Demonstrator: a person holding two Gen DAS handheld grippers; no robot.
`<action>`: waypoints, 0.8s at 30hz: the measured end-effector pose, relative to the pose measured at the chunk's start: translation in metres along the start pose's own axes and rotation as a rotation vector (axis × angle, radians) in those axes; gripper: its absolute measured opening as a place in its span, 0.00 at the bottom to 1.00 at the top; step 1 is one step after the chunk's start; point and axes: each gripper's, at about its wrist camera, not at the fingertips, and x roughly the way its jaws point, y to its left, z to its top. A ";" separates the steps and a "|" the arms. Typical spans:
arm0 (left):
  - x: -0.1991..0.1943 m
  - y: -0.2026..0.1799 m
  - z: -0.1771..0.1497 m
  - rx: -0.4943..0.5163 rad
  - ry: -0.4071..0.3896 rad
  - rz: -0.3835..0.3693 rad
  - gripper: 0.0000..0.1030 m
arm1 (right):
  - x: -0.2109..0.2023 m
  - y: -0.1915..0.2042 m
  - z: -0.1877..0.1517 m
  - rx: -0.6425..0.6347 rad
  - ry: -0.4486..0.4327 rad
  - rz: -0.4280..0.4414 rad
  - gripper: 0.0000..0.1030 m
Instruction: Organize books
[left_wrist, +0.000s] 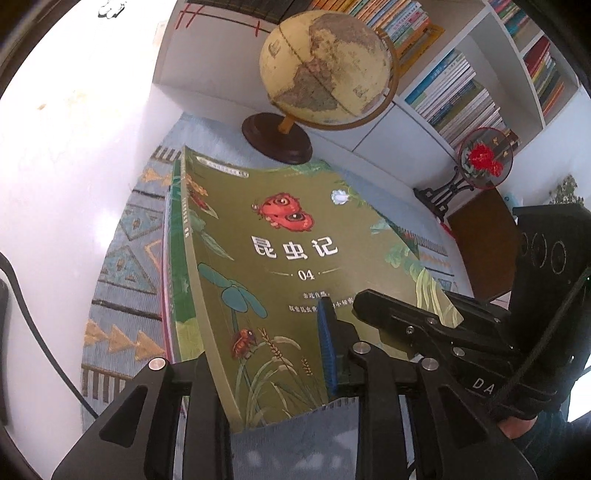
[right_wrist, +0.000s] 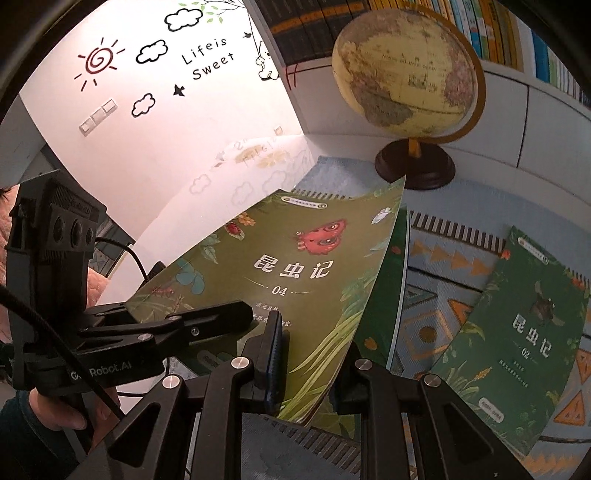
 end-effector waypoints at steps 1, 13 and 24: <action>0.001 0.002 -0.001 -0.007 0.009 0.003 0.27 | 0.001 0.000 -0.001 0.003 0.004 0.001 0.19; 0.005 0.022 -0.013 -0.079 0.070 0.004 0.32 | 0.015 -0.016 -0.006 0.109 0.045 0.029 0.19; 0.009 0.031 -0.013 -0.085 0.102 0.026 0.32 | 0.026 -0.009 -0.010 0.133 0.053 -0.021 0.22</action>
